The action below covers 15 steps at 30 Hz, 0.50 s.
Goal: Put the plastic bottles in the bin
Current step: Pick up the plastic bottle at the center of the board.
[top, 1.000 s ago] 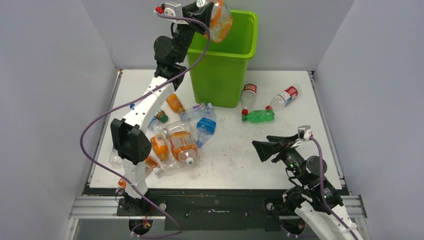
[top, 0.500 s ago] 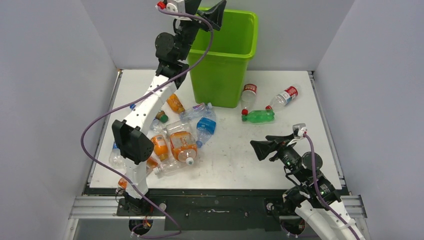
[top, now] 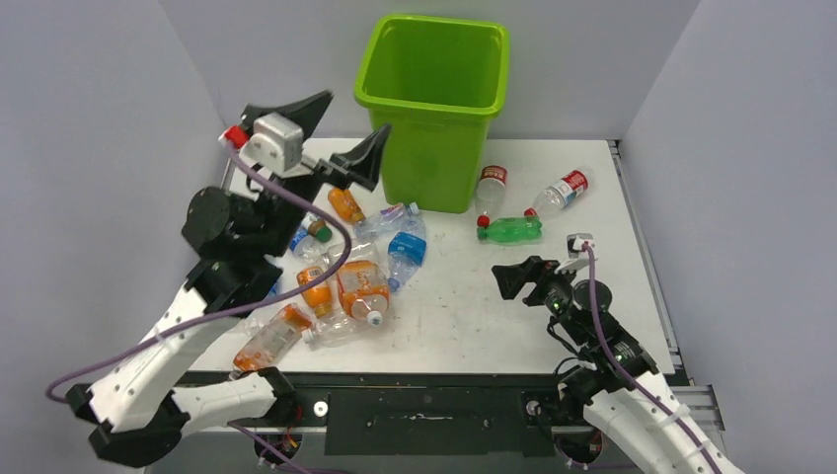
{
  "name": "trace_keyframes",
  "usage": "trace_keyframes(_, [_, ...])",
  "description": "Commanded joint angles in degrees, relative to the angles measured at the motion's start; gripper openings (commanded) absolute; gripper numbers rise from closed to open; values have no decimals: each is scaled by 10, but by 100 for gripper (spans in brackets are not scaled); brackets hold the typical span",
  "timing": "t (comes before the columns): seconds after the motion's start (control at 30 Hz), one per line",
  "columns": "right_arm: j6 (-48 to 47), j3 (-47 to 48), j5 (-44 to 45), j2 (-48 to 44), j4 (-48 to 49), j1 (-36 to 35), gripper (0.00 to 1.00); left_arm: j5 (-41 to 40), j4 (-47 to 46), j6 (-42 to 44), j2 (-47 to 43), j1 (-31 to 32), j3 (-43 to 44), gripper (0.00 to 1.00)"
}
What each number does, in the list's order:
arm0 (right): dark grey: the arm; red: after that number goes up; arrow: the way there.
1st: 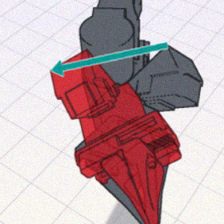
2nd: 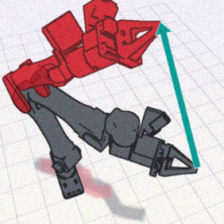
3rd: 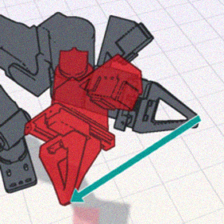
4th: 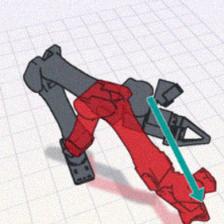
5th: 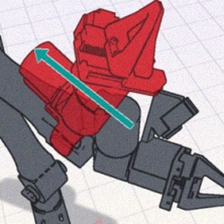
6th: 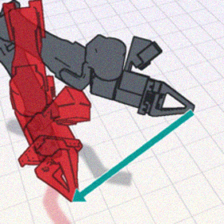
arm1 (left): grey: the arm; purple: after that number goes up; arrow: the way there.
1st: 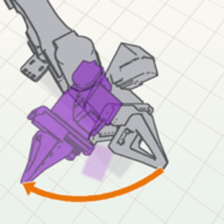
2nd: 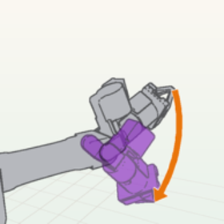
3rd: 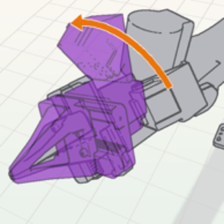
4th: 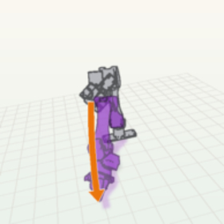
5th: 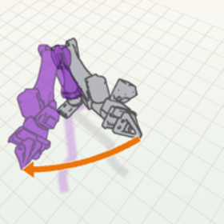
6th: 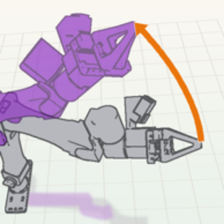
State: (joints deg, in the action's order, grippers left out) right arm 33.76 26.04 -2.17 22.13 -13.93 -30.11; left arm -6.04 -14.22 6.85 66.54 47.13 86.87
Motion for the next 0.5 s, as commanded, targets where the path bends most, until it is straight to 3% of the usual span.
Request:
trace_keyframes(0.0, [20, 14, 49, 75, 50, -4, 90, -158, 202, 23, -97, -5, -135, 96])
trace_keyframes(0.13, [32, 2, 38, 152, 91, -6, 90, -253, 317, -2, -153, -13, -225, 96])
trace_keyframes(0.23, [28, -14, -13, 199, 148, -6, 90, -202, 414, -46, -159, -45, -255, 96])
trace_keyframes(0.37, [33, -11, -43, 282, 205, -28, 90, -130, 370, -91, -187, -70, -329, 96])
trace_keyframes(0.47, [23, 20, -9, 359, 212, -95, 90, -70, 327, -141, -207, -106, -364, 96])
